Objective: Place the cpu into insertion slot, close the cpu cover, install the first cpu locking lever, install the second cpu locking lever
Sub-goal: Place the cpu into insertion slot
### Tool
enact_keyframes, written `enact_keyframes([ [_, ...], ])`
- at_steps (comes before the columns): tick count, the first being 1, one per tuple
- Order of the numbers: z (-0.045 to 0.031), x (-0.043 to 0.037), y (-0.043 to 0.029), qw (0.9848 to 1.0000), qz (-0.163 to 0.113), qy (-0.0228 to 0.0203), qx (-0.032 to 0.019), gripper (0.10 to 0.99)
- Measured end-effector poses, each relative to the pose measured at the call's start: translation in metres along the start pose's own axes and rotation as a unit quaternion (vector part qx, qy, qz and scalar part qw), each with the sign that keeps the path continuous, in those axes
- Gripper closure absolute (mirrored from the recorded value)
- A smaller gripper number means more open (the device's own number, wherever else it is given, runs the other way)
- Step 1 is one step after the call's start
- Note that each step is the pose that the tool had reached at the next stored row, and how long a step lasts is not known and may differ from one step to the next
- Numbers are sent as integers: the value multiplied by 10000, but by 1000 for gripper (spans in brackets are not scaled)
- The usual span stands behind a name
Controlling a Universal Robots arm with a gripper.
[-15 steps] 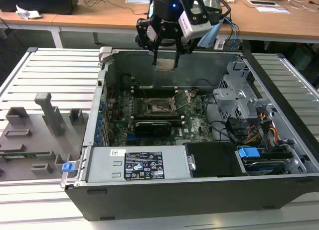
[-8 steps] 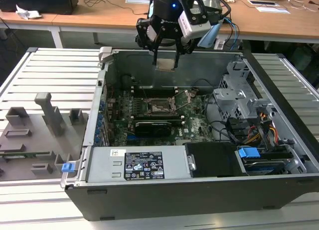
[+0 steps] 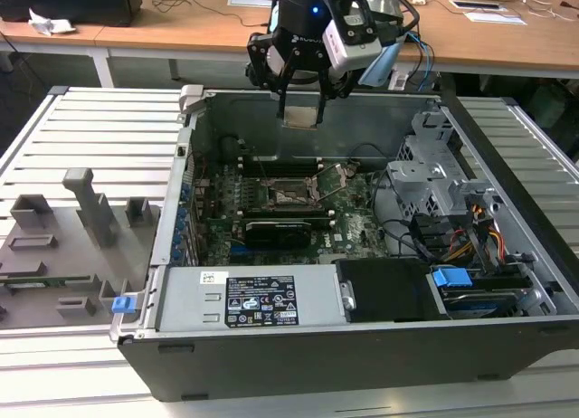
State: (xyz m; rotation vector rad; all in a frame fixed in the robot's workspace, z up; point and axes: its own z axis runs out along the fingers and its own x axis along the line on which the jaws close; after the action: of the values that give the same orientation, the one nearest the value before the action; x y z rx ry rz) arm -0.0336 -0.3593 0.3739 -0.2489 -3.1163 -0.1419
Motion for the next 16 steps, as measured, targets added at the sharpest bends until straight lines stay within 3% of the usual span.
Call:
enact_keyframes([
  [16, 0, 0, 0, 9999, 126, -11, -2, 561],
])
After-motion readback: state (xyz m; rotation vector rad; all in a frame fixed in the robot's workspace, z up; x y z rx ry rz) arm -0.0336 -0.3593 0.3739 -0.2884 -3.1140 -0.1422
